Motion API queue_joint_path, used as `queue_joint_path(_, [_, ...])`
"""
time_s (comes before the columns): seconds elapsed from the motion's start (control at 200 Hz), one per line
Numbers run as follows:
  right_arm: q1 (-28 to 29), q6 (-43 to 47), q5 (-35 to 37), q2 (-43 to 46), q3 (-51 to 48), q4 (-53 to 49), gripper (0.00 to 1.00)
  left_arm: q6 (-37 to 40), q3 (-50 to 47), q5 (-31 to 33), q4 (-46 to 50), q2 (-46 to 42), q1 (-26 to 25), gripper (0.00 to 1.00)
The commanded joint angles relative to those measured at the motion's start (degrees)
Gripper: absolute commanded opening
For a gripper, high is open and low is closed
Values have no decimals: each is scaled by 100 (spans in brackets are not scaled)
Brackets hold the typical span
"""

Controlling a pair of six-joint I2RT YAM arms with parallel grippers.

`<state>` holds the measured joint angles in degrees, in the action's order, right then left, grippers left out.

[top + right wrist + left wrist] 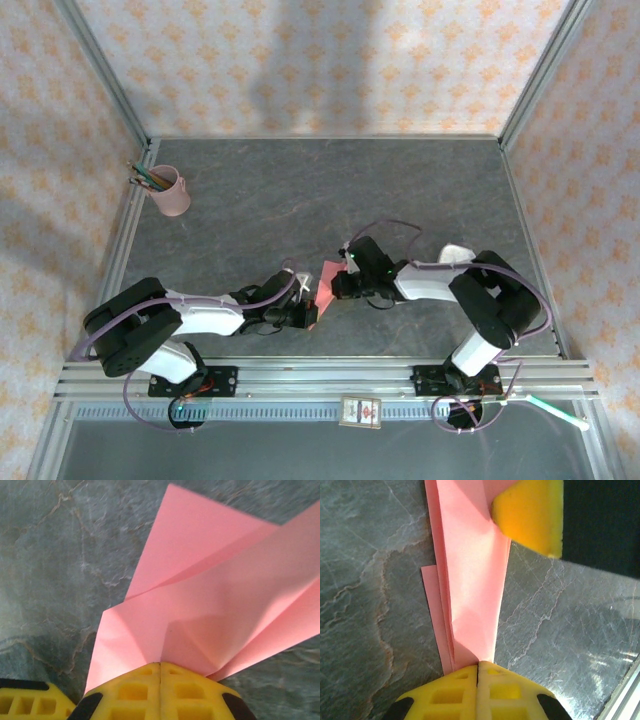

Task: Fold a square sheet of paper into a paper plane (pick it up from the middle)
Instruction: Fold the wing for the fifth time at the center of the table.

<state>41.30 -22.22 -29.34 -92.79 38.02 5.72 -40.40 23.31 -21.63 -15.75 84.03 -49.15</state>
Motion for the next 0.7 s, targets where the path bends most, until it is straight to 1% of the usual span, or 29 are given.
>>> queue_joint_path(0.0, [-233,181,661,-142,107,-255,0,112,-371,712,1505,465,-5,0])
queue_joint_path(0.375, [-685,295,641,-229,217,-148,0,42,-369,672,1432,499,-25,0])
queue_joint_path(0.696, [-1188,385,641,-300,276,-116,0,-11,-347,657,1417,457,-25,0])
